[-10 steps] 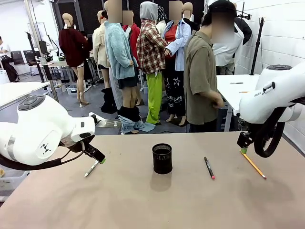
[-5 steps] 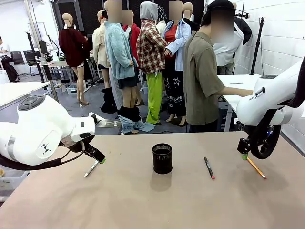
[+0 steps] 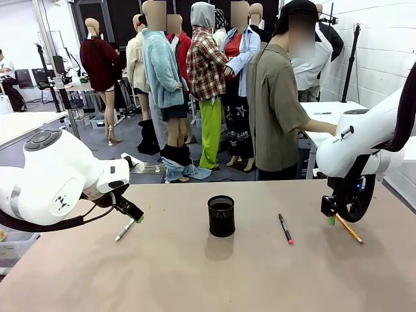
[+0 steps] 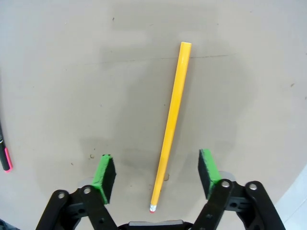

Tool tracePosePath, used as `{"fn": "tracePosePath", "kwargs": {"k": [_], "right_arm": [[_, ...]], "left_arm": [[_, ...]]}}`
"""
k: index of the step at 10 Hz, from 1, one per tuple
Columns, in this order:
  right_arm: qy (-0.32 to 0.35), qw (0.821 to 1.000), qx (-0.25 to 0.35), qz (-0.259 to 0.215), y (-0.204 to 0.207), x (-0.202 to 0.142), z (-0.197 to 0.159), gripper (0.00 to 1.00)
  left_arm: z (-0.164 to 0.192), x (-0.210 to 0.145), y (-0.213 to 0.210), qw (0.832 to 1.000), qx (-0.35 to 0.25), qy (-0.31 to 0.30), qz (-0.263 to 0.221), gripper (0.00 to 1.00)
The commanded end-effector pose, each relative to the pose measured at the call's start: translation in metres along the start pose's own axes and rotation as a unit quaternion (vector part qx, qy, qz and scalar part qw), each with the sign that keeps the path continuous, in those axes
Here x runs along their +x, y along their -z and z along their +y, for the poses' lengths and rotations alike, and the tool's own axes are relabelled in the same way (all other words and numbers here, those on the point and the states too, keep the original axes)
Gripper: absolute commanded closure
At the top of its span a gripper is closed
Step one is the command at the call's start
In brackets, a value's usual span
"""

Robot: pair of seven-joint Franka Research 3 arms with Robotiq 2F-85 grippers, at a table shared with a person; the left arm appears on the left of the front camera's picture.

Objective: Place the pens into the pen holder.
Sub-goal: Pick up a writing instrument from the table and place it into the Pen holder.

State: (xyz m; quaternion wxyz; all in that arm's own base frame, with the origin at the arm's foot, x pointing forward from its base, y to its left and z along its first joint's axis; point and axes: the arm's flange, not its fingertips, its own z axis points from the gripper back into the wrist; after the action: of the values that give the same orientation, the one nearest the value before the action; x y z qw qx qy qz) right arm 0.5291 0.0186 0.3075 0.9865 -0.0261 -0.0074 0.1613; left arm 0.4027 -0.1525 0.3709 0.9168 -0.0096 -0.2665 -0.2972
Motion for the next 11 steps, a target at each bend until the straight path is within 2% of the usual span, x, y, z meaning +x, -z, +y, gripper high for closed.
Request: {"fn": "tracePosePath", "kwargs": {"k": [1,3,4,11], "right_arm": [[0.004,1.000,-0.018,0.015,0.001,0.009,0.001,0.45],[0.000,1.000,-0.011,0.020,0.000,0.009,0.001,0.85],[-0.003,1.000,-0.006,0.024,-0.001,0.008,0.000,1.00],[-0.051,0.998,0.011,0.029,-0.010,0.004,0.014,1.00]], "left_arm": [[0.001,0.000,0.000,1.000,0.000,-0.002,0.000,0.00],[0.001,0.000,0.000,1.000,0.000,-0.002,0.000,0.00],[0.001,0.000,0.000,1.000,0.000,-0.002,0.000,0.00],[0.001,0.000,0.000,1.000,0.000,-0.002,0.000,0.00]]}}
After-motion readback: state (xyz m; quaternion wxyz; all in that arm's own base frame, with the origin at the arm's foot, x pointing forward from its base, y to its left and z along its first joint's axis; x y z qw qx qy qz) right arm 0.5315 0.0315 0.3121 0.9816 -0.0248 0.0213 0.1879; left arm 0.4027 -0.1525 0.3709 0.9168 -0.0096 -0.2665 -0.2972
